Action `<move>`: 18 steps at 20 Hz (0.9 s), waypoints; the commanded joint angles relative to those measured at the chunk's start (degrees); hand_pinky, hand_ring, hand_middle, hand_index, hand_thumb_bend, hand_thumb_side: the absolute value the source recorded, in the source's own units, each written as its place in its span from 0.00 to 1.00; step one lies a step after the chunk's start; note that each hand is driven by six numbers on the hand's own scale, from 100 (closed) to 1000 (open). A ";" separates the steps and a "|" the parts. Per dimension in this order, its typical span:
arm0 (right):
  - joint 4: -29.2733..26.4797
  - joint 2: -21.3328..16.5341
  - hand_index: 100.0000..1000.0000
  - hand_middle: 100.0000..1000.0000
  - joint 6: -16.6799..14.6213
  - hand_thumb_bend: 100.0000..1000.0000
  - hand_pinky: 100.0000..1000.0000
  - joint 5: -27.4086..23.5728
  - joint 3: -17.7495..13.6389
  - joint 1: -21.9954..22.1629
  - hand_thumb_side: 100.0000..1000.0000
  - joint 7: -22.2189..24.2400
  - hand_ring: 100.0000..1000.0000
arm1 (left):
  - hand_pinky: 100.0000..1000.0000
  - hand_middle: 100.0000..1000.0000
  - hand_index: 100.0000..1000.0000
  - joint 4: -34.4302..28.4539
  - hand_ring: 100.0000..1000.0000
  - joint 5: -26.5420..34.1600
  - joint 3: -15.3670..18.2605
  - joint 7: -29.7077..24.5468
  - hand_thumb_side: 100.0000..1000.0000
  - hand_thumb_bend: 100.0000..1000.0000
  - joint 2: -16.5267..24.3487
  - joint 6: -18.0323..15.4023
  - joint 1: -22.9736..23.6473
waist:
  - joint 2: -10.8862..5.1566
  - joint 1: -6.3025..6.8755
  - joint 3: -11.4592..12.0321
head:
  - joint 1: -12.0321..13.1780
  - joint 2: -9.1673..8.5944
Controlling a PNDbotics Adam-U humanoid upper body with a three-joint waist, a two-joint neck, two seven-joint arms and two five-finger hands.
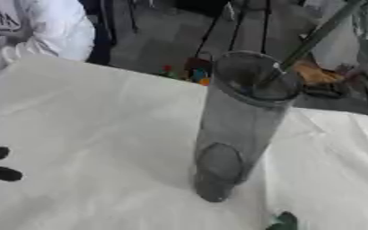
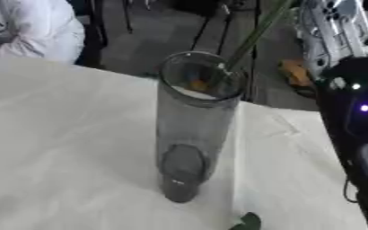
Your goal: Arrange flowers into the vase.
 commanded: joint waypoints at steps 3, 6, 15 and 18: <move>0.26 -1.31 0.00 0.00 2.08 0.00 0.00 -3.25 -0.09 -0.87 0.54 -3.70 0.00 | 0.49 0.68 0.91 -1.02 0.63 -0.35 -0.22 -0.26 1.00 0.26 -0.19 0.07 -0.63 | -1.06 0.40 0.08 | -0.19 -0.32; 0.59 -1.20 0.00 0.00 2.53 0.00 0.00 -3.27 0.03 -0.80 0.54 -5.39 0.00 | 0.49 0.68 0.91 -1.02 0.63 -0.38 -0.25 -0.28 1.00 0.26 -0.23 0.07 -0.67 | -0.95 0.32 0.13 | -0.29 -0.38; 0.72 -1.11 0.00 0.00 3.08 0.00 0.00 -1.97 0.35 -0.35 0.55 -4.50 0.00 | 0.49 0.68 0.92 -1.02 0.63 -0.42 -0.28 -0.26 1.00 0.26 -0.31 0.05 -0.83 | -0.56 0.24 0.39 | -0.52 -1.30; 0.82 -1.04 0.00 0.00 3.31 0.00 0.00 -1.84 0.47 -0.27 0.55 -4.08 0.00 | 0.49 0.68 0.92 -1.02 0.63 -0.43 -0.31 -0.28 1.00 0.26 -0.37 0.04 -0.90 | -0.38 0.23 0.58 | -0.77 -1.76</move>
